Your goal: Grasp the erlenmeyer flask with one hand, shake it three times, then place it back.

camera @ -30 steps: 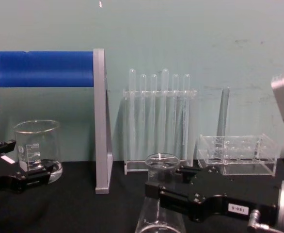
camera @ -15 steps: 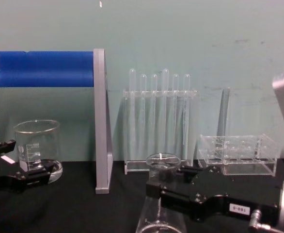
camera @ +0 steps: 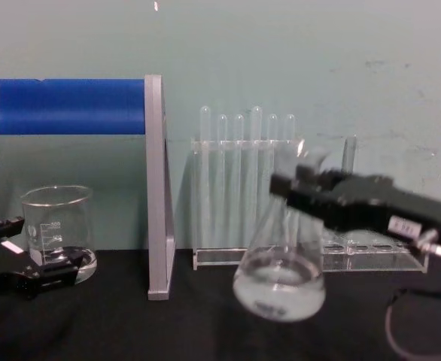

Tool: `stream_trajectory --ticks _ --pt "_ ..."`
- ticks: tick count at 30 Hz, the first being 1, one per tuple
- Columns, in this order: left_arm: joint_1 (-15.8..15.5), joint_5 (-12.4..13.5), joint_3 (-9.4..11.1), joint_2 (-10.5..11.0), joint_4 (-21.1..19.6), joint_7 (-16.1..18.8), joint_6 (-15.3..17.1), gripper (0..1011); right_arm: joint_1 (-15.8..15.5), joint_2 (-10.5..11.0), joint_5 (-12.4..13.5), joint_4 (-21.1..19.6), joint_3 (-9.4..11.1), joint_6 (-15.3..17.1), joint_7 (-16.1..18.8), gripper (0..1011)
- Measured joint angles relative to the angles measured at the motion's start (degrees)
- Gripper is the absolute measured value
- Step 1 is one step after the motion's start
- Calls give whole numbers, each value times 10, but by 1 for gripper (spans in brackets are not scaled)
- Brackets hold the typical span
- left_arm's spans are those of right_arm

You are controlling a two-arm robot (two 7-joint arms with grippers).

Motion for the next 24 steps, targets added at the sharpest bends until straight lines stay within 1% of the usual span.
stream_trajectory --ticks 1,2,6,8,9,10,11,12,13,14,17,21,24 --pt "0 0 0 0 0 0 0 1001 -5 0 -3 -10 5 4 -13 457" --pt "0 0 0 0 0 0 0 1001 -14 -1 -8 -31 15 10 -39 457" --pt "0 0 0 0 0 0 0 1001 -28 -6 -22 -62 31 22 -79 457" --pt "0 0 0 0 0 0 0 1001 -42 -12 -37 -90 45 31 -118 457" --pt "0 0 0 0 0 0 0 1001 -42 -12 -37 -90 45 31 -118 457" --pt "0 0 0 0 0 0 0 1001 -47 -15 -44 -101 52 35 -134 457" --pt "0 0 0 0 0 0 0 1001 -50 -16 -47 -105 55 38 -141 457" --pt "0 0 0 0 0 0 0 1001 -56 -19 -54 -115 60 43 -156 457" --pt "0 0 0 0 0 0 0 1001 -56 -19 -54 -115 60 43 -156 457" --pt "0 0 0 0 0 0 0 1001 -60 -22 -60 -122 65 47 -169 457" --pt "0 0 0 0 0 0 0 1001 -68 -28 -73 -132 75 56 -191 457" --pt "0 0 0 0 0 0 0 1001 -74 -34 -82 -137 83 65 -203 457" --pt "0 0 0 0 0 0 0 1001 -75 -39 -86 -137 88 69 -205 457"
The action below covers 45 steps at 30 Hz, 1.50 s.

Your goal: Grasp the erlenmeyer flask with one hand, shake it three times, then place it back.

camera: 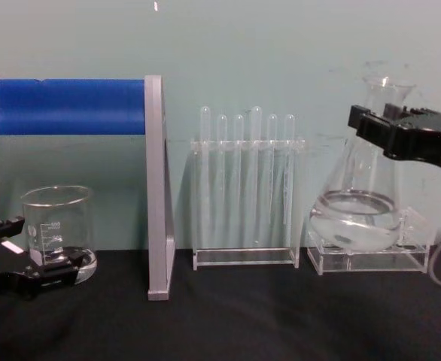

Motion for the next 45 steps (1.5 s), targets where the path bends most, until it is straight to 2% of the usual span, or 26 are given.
stream_trajectory --ticks 10,16,20,24,31,32,37,45 --pt "0 0 0 0 0 0 0 1001 -1 -10 -11 5 9 3 11 457" --pt "0 0 0 0 0 0 0 1001 0 -8 -10 8 4 0 50 457" --pt "0 0 0 0 0 0 0 1001 5 -2 -1 8 -12 -5 98 457" --pt "0 0 0 0 0 0 0 1001 13 6 8 8 -40 -8 143 456" --pt "0 0 0 0 0 0 0 1001 26 14 19 9 -79 -10 189 457" --pt "0 0 0 0 0 0 0 1001 30 16 22 9 -90 -11 200 457" --pt "0 0 0 0 0 0 0 1001 39 21 29 10 -116 -11 224 457" --pt "0 0 0 0 0 0 0 1001 46 25 34 13 -128 -16 220 456"
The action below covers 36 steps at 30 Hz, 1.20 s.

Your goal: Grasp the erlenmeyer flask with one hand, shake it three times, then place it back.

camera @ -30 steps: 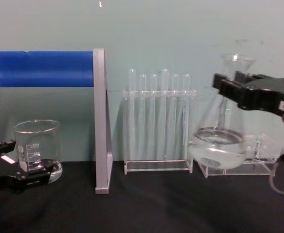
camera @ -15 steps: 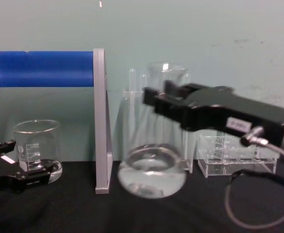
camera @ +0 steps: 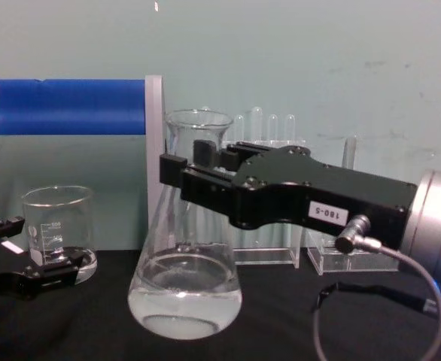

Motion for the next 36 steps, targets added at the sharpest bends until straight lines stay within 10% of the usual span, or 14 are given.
stream_trajectory --ticks 7,23,36 --pt "0 0 0 0 0 0 0 1001 -7 0 0 1 17 -3 -41 457" --pt "0 0 0 0 0 0 0 1001 -73 -9 -50 -25 144 5 -210 457" --pt "0 0 0 0 0 0 0 1001 -117 -17 -85 -60 198 32 -273 457"
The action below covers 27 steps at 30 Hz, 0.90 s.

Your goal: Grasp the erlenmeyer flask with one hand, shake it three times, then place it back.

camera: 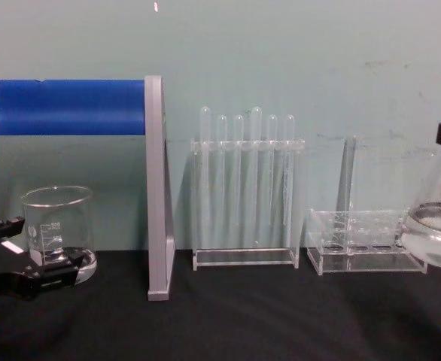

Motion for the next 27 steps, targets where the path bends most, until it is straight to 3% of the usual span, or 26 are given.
stream_trajectory --ticks 6,10,27 --pt "0 0 0 0 0 0 0 1001 -5 -4 -7 -6 0 4 10 457" --pt "0 0 0 0 0 0 0 1001 -2 -7 -9 -6 -10 6 29 457" --pt "0 0 0 0 0 0 0 1001 49 -27 -6 26 -105 3 158 457"
